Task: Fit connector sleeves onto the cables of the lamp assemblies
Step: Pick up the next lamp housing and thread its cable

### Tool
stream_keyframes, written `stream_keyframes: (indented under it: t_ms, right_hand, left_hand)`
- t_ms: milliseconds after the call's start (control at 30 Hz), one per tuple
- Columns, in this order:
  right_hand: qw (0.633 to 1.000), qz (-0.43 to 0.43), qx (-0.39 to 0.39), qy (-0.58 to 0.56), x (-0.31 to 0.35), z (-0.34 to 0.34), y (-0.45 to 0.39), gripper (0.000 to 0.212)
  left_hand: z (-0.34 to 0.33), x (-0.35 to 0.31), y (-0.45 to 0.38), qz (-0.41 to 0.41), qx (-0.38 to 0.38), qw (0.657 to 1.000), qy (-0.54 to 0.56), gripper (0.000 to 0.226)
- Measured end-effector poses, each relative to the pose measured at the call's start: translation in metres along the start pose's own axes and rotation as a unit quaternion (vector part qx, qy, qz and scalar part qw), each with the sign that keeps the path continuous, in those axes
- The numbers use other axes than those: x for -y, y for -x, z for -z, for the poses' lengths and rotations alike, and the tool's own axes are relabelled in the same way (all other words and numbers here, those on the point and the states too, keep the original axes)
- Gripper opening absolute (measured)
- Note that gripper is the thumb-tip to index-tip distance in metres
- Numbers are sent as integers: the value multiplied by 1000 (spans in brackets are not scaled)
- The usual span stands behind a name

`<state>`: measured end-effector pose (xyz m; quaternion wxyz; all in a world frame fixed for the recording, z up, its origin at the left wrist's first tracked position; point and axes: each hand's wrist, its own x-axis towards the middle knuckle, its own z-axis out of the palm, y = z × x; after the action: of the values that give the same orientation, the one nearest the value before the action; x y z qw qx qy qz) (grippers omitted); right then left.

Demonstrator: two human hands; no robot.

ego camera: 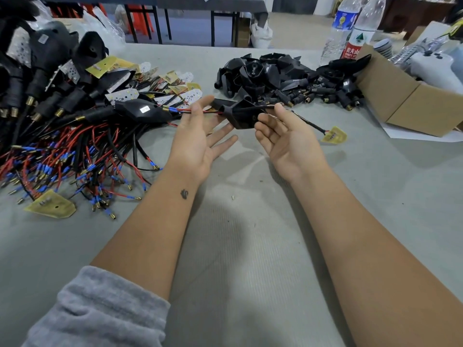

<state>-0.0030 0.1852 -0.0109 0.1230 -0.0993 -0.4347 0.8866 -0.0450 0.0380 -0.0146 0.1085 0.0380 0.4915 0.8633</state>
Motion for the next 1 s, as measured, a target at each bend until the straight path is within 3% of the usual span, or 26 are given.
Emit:
stream_keyframes:
  t_ms: [267, 400, 533, 667, 1000]
  right_hand:
    - [995, 57, -32, 77, -3, -4, 1, 10]
    - [970, 110, -13, 218, -7, -4, 2, 6]
    - [942, 127, -11, 312, -11, -5, 3, 12]
    - [949, 112, 8, 293, -9, -4, 5, 9]
    - [994, 60, -40, 79, 0, 0, -1, 7]
  left_hand:
    - [-4, 3, -4, 23, 17, 997, 71, 29]
    - [-8, 6, -3, 17, 38, 997, 62, 11]
    - [-7, 10, -1, 16, 60, 998, 21, 18]
    - [-6, 10, -1, -3, 27, 1000, 4, 19]
    - [-3, 6, -3, -22, -34, 999, 23, 18]
